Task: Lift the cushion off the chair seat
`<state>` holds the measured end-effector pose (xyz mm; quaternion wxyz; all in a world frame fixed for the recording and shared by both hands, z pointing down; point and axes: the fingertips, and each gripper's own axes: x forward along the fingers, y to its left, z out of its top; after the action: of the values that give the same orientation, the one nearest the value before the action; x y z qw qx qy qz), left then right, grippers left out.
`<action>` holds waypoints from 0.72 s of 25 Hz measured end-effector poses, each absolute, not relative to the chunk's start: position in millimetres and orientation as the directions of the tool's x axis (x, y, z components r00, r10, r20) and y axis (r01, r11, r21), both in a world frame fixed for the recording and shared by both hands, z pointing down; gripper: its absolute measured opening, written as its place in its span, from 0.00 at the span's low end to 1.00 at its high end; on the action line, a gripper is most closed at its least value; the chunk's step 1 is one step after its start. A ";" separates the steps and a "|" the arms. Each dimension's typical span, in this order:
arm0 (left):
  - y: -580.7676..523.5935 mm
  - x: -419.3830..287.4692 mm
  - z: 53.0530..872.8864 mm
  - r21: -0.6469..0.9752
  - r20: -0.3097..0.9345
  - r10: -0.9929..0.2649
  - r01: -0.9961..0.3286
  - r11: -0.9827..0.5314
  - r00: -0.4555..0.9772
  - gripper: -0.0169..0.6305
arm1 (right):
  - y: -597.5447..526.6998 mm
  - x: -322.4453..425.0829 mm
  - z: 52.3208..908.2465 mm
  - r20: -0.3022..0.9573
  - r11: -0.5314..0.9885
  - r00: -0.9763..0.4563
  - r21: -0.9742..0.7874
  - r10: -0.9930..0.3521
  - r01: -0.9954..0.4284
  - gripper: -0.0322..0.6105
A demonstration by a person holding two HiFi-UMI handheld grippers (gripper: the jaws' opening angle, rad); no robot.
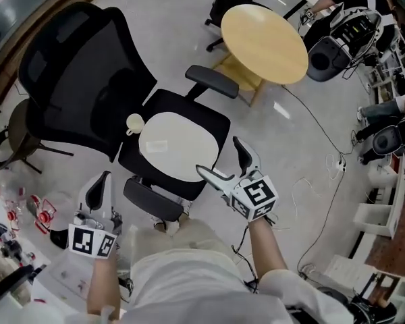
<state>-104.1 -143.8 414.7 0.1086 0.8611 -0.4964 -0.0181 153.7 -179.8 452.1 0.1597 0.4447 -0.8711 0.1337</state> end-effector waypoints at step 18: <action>-167.2 -86.5 521.9 0.273 0.203 -0.880 -0.888 -0.371 0.430 0.05 | -284.4 143.9 660.8 0.611 0.691 -0.586 -0.087 -0.532 -0.718 0.84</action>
<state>-86.5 -167.2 521.9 0.1721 0.8278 -0.5339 0.0114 143.9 -284.4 660.8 0.2817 0.3571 -0.8752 0.1645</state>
